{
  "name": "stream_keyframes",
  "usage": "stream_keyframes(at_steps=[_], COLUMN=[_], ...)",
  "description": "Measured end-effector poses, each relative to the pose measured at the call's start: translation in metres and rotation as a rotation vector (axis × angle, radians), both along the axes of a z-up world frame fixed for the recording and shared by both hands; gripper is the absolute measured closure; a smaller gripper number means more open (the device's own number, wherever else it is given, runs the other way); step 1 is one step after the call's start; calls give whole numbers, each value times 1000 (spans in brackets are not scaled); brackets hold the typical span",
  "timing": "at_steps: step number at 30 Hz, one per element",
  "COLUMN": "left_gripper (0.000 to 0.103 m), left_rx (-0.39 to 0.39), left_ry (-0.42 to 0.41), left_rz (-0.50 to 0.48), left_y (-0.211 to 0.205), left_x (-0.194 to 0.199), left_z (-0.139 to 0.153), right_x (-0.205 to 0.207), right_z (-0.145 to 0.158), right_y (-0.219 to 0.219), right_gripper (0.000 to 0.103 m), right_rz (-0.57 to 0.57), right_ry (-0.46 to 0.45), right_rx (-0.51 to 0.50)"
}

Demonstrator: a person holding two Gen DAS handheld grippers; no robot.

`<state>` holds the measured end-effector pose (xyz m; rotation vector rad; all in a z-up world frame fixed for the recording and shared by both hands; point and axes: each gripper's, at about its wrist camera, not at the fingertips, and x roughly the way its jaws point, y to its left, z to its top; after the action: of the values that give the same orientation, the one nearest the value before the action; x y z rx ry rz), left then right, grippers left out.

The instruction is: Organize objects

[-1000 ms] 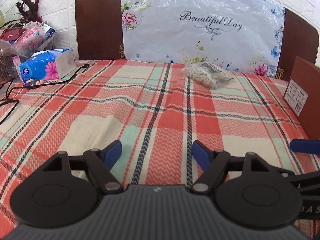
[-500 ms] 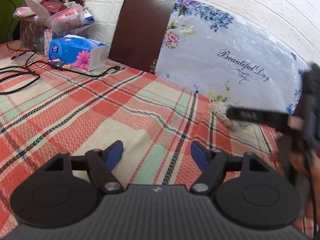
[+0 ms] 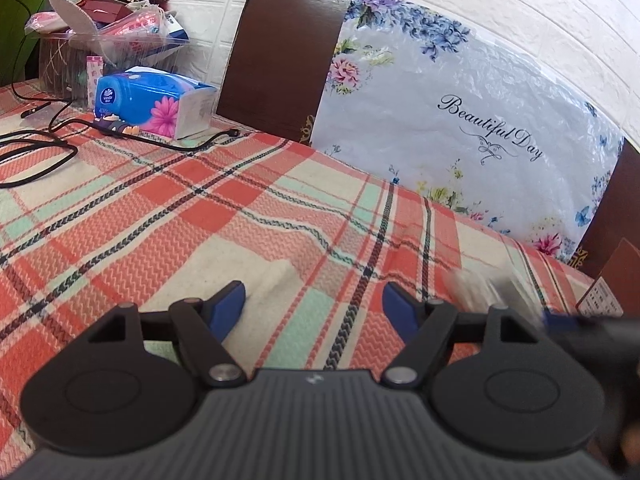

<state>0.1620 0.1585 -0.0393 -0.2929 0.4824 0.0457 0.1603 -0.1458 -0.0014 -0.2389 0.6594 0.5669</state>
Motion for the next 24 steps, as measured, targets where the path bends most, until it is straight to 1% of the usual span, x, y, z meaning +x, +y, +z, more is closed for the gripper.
stream_keyframes(at_steps=[2, 4, 5, 6, 8, 9, 10, 11, 13, 14, 15, 16, 18, 20, 21, 24], left_gripper=[24, 17, 16, 14, 13, 13, 13, 13, 14, 14, 13, 13, 14, 16, 20, 21], left_rx=[25, 54, 73, 100, 188, 244, 287, 296, 239, 238, 241, 242, 186, 119, 94, 52], left_ry=[13, 30, 41, 56, 102, 123, 128, 128, 149, 156, 170, 184, 221, 271, 299, 335], left_rz=[-7, -29, -41, -55, -77, -90, -108, -136, -226, -270, -313, -351, -439, -522, -564, -655], left_y=[-4, -8, -11, -15, -30, -40, -51, -60, -77, -91, -105, -118, -140, -158, -168, -193], left_x=[1, 2, 1, 0, -6, -12, -22, -34, -57, -68, -77, -86, -100, -105, -106, -109], left_z=[0, 1, 1, 1, 2, 2, 2, 3, 6, 9, 11, 14, 21, 30, 33, 43], right_x=[-39, -76, -90, -102, -122, -129, -136, -142, -153, -158, -163, -168, -177, -185, -190, -197], right_z=[1, 4, 5, 6, 7, 7, 8, 8, 7, 8, 9, 9, 12, 11, 10, 7], right_y=[-16, -39, -53, -70, -110, -130, -154, -172, -211, -226, -239, -250, -263, -267, -268, -274], right_gripper=[30, 30, 30, 30, 30, 29, 25, 24, 16, 14, 7, 1, 0, 0, 0, 0], right_rz=[35, 53, 47, 31, -30, -73, -124, -165, -271, -314, -333, -327, -309, -303, -298, -278], right_ry=[5, -1, -4, -2, 9, 17, 26, 33, 44, 53, 68, 88, 98, 79, 72, 56], right_rx=[-20, -43, -46, -43, -29, -22, -10, 1, 34, 55, 89, 131, 183, 153, 136, 129])
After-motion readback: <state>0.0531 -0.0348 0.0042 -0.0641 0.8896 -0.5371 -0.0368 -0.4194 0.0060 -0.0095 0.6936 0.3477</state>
